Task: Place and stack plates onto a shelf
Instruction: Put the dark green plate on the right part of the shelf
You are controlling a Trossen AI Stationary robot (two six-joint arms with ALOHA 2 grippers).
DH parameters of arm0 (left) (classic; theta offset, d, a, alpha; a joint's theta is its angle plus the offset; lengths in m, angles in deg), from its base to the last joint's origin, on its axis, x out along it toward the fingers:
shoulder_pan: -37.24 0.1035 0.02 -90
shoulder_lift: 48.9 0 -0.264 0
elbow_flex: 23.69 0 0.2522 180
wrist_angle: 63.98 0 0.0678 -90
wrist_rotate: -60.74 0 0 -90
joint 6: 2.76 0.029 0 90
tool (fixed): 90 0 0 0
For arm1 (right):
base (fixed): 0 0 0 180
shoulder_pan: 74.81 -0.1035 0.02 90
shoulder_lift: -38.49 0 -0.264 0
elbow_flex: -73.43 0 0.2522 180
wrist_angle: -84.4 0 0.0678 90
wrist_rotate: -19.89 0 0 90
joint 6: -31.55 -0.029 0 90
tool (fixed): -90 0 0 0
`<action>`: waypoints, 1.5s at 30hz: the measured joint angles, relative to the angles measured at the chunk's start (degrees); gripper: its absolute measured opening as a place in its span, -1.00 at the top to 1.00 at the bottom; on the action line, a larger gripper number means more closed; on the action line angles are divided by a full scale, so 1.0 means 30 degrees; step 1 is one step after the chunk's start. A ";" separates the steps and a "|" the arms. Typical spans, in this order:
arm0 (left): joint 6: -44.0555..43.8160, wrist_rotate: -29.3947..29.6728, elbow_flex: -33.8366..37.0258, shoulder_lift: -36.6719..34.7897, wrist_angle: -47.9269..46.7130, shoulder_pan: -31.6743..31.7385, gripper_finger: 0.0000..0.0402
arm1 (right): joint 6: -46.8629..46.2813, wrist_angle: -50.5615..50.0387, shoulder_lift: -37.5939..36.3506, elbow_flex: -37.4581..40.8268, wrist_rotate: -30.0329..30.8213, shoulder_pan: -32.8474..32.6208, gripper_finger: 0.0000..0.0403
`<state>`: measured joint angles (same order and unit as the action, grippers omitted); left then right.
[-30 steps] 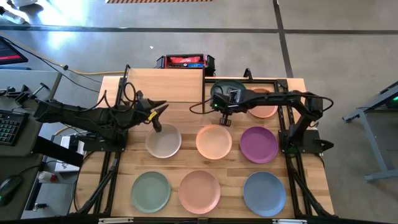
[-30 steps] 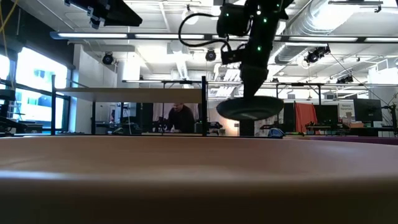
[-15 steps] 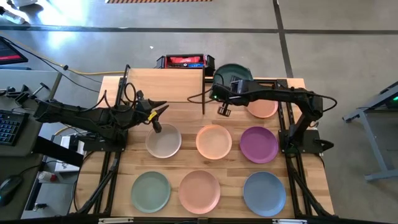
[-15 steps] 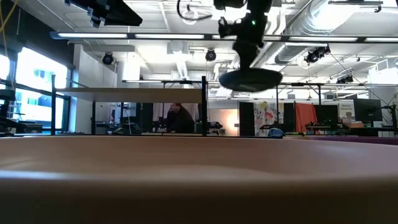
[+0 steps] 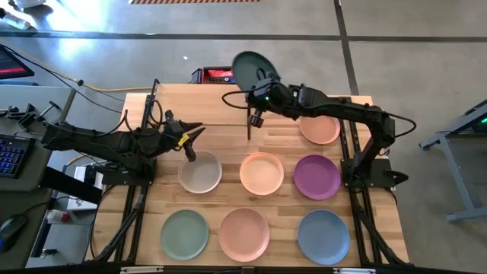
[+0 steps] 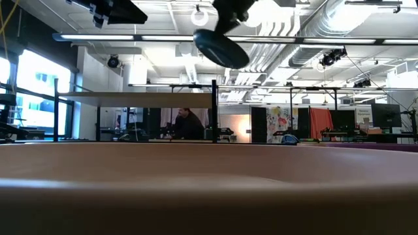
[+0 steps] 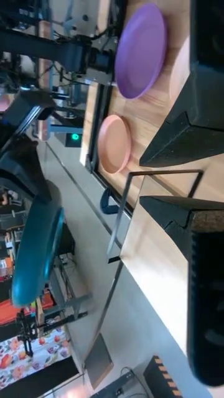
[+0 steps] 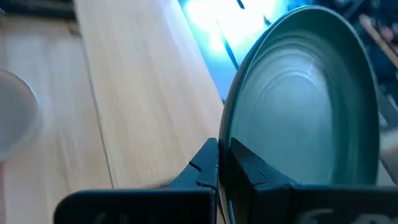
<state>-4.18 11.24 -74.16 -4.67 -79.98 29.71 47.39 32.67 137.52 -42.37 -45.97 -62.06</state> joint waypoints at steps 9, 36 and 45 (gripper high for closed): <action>0.0005 -0.0005 0.0000 -0.1452 0.0002 0.0000 0.63 | 0.2068 0.3807 0.0209 0.0003 -0.3031 0.0000 1.00; 0.0020 -0.0865 -0.0015 -0.3052 0.0235 -0.0007 0.63 | 0.6580 0.3808 0.4143 0.0036 -0.7273 -0.0015 1.00; 0.0027 -0.0865 -0.0015 -0.3052 0.0235 -0.0007 0.63 | 0.8044 0.2412 0.4928 0.0036 -0.6825 0.0000 1.00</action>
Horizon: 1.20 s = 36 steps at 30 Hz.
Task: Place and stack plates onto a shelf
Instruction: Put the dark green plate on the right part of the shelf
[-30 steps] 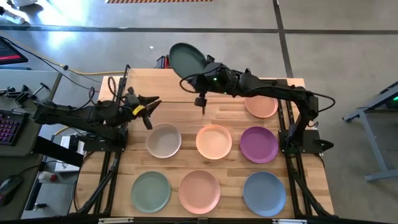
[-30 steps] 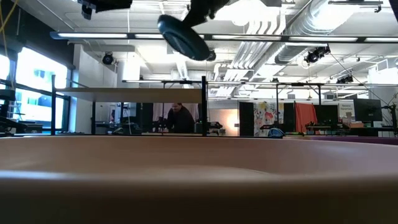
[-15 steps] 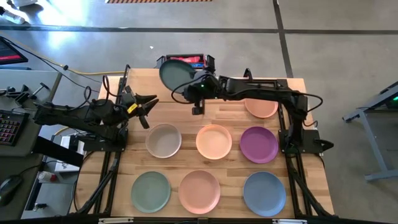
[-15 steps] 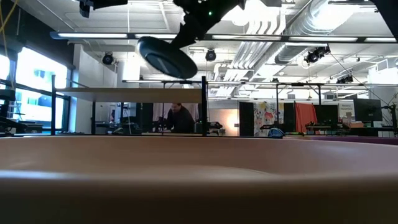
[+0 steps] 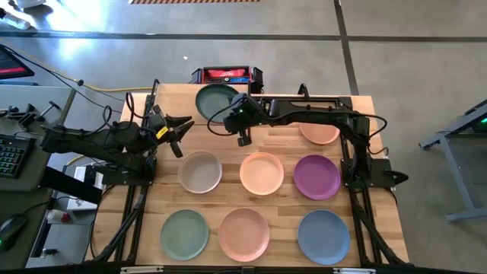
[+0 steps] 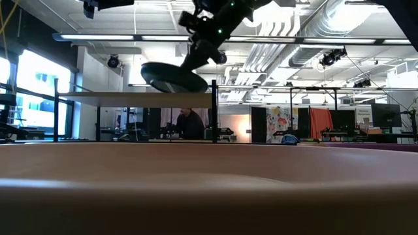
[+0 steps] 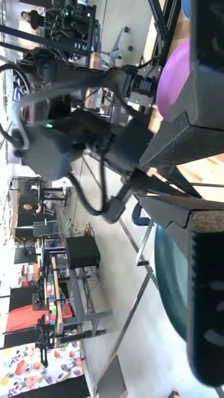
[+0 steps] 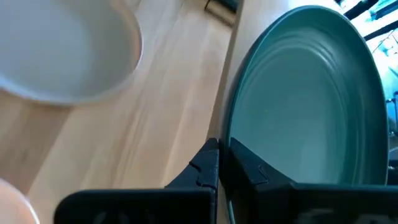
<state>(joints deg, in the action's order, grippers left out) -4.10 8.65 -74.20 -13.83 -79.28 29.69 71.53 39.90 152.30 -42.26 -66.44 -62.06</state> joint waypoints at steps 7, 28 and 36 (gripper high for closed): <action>0.0000 0.0000 0.0007 0.0000 -0.0036 0.0004 0.63 | 0.0890 0.0036 0.0444 0.0000 0.1368 0.0042 1.00; -0.0525 0.0000 0.0007 0.0000 -0.0015 0.0007 0.63 | 0.2568 -0.0169 0.0572 0.0000 0.2275 -0.0022 0.91; -0.0517 0.0000 0.0009 0.0000 -0.0013 0.0007 0.63 | 0.2562 -0.0270 0.0572 0.0000 0.3681 -0.0015 0.87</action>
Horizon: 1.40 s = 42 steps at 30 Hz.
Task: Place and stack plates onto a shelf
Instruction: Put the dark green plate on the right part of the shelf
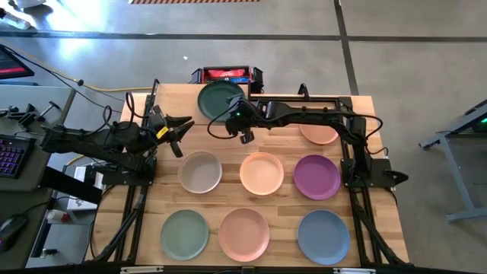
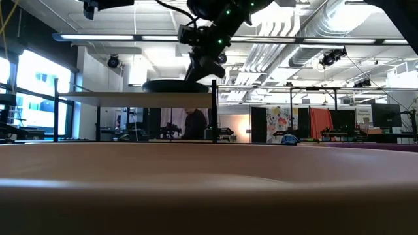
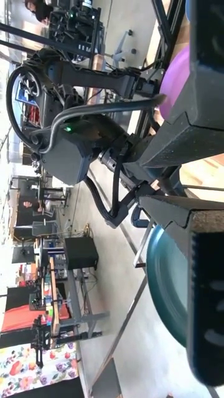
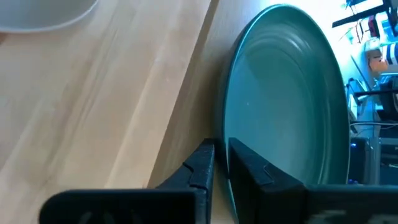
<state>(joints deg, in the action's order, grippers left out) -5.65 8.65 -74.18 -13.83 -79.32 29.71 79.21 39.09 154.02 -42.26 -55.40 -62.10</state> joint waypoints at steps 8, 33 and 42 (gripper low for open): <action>0.0005 0.0000 0.0005 0.0000 -0.0002 -0.0002 0.63 | -0.0423 -0.1070 -0.0015 0.0000 0.0076 0.0001 0.87; 0.0044 0.0000 0.0010 0.0007 -0.0222 -0.0007 0.63 | -0.0944 -0.1573 -0.1020 0.0000 0.2169 -0.1060 0.87; 0.0182 0.0007 0.0013 0.0022 -0.0376 -0.0003 0.63 | -0.1799 -0.1737 -0.0991 0.0000 0.2040 -0.0573 0.87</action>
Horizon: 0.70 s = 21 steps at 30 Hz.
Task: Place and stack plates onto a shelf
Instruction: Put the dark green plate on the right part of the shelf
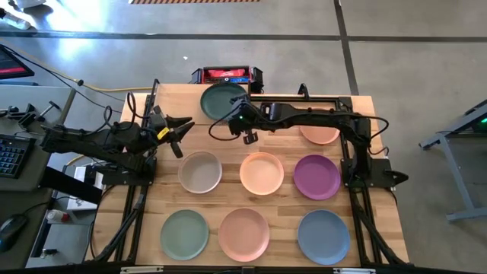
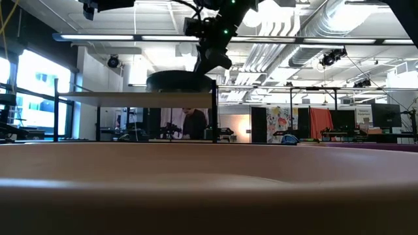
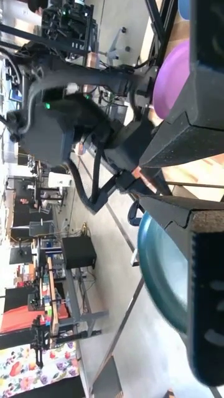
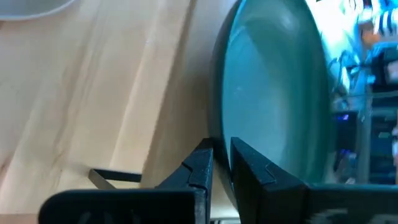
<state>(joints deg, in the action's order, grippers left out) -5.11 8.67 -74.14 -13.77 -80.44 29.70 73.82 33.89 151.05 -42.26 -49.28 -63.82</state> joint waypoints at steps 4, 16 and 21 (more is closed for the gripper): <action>0.0000 0.0000 0.0000 0.0000 -0.0041 0.0003 0.63 | -0.0888 -0.0288 0.0000 0.0000 -0.0842 0.0428 0.87; 0.0000 0.0000 0.0000 0.0000 -0.0043 0.0003 0.63 | -0.0465 -0.0640 0.0029 0.0000 -0.2031 0.0573 0.87; 0.0000 0.0000 0.0000 0.0000 -0.0041 0.0003 0.63 | -0.0343 -0.0684 0.0036 0.0000 -0.2016 0.0581 0.87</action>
<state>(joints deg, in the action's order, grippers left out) -5.11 8.67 -74.14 -13.77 -80.57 29.71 72.79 31.83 151.15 -42.26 -55.32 -62.08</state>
